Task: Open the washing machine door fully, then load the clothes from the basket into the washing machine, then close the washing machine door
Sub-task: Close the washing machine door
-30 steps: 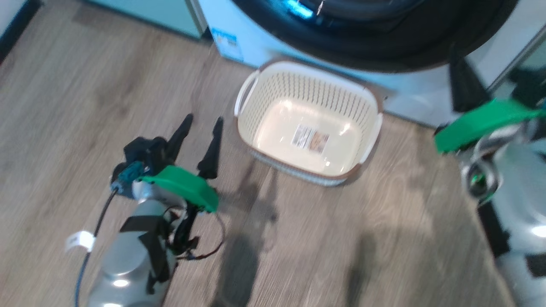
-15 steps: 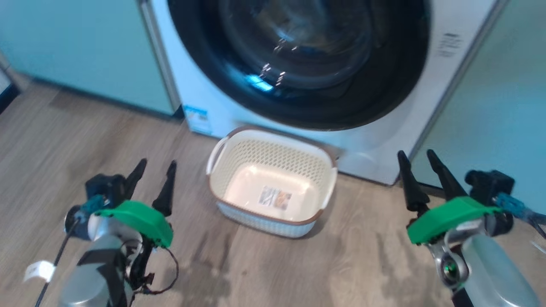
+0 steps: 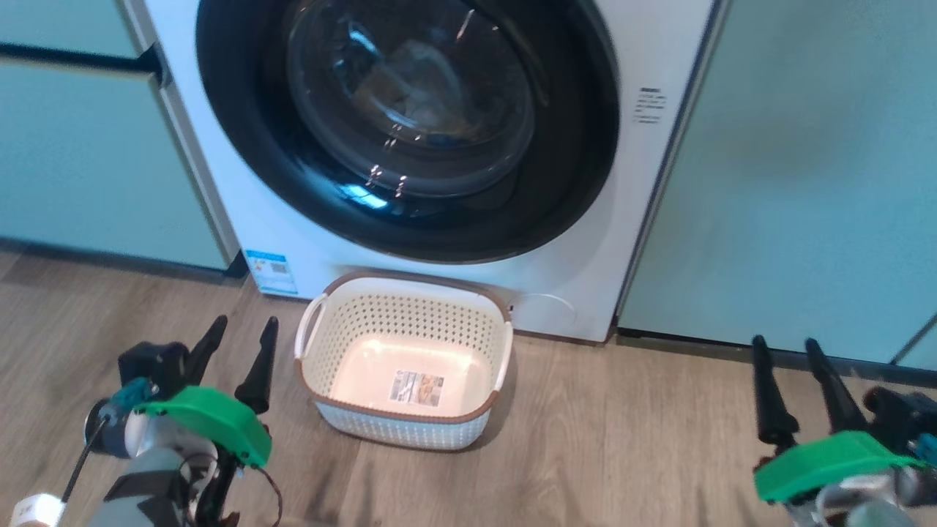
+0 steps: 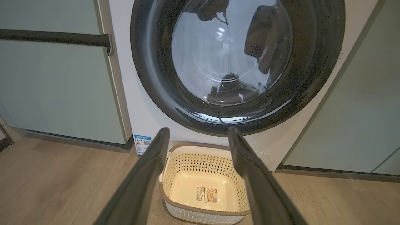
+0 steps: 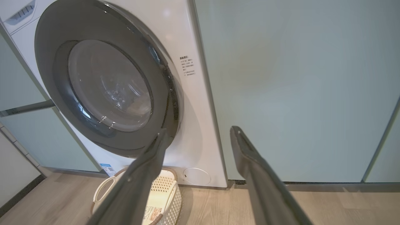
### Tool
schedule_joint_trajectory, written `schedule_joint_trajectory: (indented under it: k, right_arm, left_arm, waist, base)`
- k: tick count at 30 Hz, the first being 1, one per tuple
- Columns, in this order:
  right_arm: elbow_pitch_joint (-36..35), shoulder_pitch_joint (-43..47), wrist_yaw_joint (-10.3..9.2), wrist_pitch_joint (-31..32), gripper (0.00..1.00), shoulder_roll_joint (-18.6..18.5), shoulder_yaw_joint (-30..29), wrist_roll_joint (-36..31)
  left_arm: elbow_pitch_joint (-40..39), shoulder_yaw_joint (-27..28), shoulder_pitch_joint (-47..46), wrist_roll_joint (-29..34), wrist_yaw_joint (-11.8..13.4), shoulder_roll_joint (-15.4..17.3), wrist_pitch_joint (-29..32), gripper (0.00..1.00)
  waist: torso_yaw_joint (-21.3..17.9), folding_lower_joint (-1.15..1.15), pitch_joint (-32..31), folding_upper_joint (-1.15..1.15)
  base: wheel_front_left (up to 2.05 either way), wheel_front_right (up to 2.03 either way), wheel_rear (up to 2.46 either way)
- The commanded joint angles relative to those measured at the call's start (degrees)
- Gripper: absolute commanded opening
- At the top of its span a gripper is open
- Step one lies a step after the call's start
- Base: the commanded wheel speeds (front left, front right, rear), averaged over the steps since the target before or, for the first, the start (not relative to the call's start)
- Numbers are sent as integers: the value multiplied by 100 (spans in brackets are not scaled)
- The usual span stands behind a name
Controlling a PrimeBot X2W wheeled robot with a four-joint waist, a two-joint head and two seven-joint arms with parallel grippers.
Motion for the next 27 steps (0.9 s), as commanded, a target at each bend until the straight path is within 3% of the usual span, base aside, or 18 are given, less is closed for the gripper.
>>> schedule_joint_trajectory:
  k: [1, 18, 27]
  right_arm:
    - [-333, -65, -19, -34, 100, -7, -21, -116]
    - [-885, 819, -19, -34, 100, -8, -842, -312]
    - [-849, 933, -19, -34, 100, 24, -923, -358]
  left_arm:
    - [-206, 274, -180, -42, -4, 231, -36, 100]
    - [-179, 575, -6, -143, -4, 244, -36, 100]
    - [-100, 541, -27, -157, -4, 174, -36, 100]
  waist:
    - [-128, 1, -76, 0]
    - [-533, 1, -208, 0]
    - [-617, 1, -230, 0]
  base:
    - [0, 0, 0]
    - [0, 0, 0]
    - [0, 0, 0]
